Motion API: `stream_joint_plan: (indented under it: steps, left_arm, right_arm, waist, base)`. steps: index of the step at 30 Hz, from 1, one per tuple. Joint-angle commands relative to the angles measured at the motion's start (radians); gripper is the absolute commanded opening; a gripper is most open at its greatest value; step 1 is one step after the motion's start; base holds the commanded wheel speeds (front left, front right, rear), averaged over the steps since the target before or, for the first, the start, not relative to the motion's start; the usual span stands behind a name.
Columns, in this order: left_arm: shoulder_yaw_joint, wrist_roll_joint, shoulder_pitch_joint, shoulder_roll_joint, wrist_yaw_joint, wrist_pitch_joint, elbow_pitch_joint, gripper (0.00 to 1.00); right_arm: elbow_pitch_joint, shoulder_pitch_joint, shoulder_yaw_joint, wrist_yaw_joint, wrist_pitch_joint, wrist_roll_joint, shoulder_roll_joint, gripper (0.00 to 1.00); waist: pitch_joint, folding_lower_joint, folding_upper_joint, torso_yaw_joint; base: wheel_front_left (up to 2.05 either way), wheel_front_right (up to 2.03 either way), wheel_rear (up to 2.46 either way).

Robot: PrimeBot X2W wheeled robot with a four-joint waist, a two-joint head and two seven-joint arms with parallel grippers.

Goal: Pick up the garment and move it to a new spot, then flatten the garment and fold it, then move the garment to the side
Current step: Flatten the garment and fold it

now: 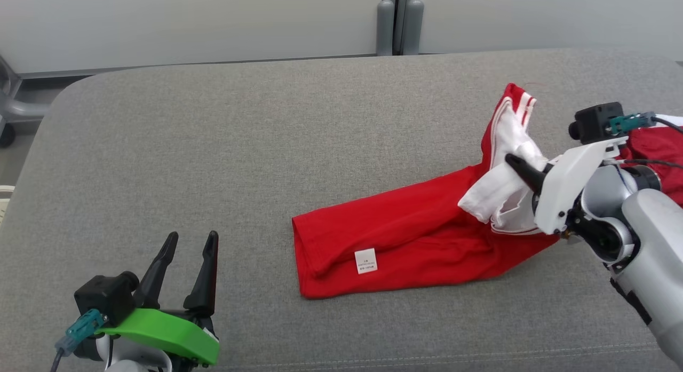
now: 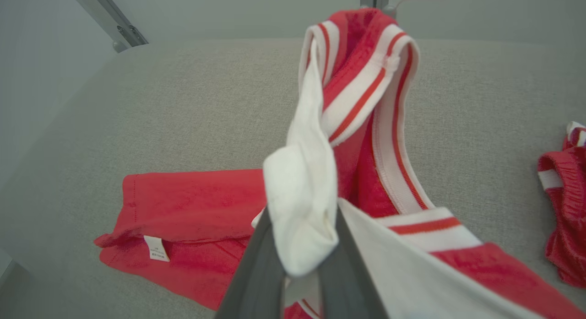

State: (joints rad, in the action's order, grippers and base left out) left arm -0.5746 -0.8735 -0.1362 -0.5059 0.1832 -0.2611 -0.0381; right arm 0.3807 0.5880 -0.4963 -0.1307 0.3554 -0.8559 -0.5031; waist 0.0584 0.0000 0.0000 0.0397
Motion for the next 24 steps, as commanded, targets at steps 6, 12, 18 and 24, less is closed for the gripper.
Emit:
stream_joint_plan:
  steps: [6,12,18,24]
  left_arm:
    - [0.016,0.017,0.028,0.02,-0.022,-0.004,-0.007,1.0]
    - [0.016,0.026,0.03,0.04,-0.04,-0.004,-0.018,1.0]
    - [0.007,0.032,0.025,0.052,-0.055,-0.004,-0.03,1.0]
    - [-0.003,0.038,0.013,0.072,-0.072,-0.004,-0.05,1.0]
  right_arm:
    - [-0.058,-0.029,-0.026,0.0,0.067,0.063,0.085,0.0]
    - [-0.037,-0.029,-0.059,0.0,0.1,0.123,0.184,0.0]
    - [0.044,-0.014,-0.073,0.0,0.096,0.171,0.274,0.0]
    - [0.187,0.014,-0.077,0.0,0.063,0.236,0.38,0.0]
  waist:
    - [-0.02,0.0,0.0,0.03]
    - [-0.031,0.0,0.0,0.066]
    - [-0.037,0.0,0.0,0.096]
    - [-0.042,0.0,0.0,0.131]
  base:
    - [0.0,0.0,0.0]
    - [0.0,0.0,0.0]
    - [0.0,0.0,0.0]
    - [0.0,0.0,0.0]
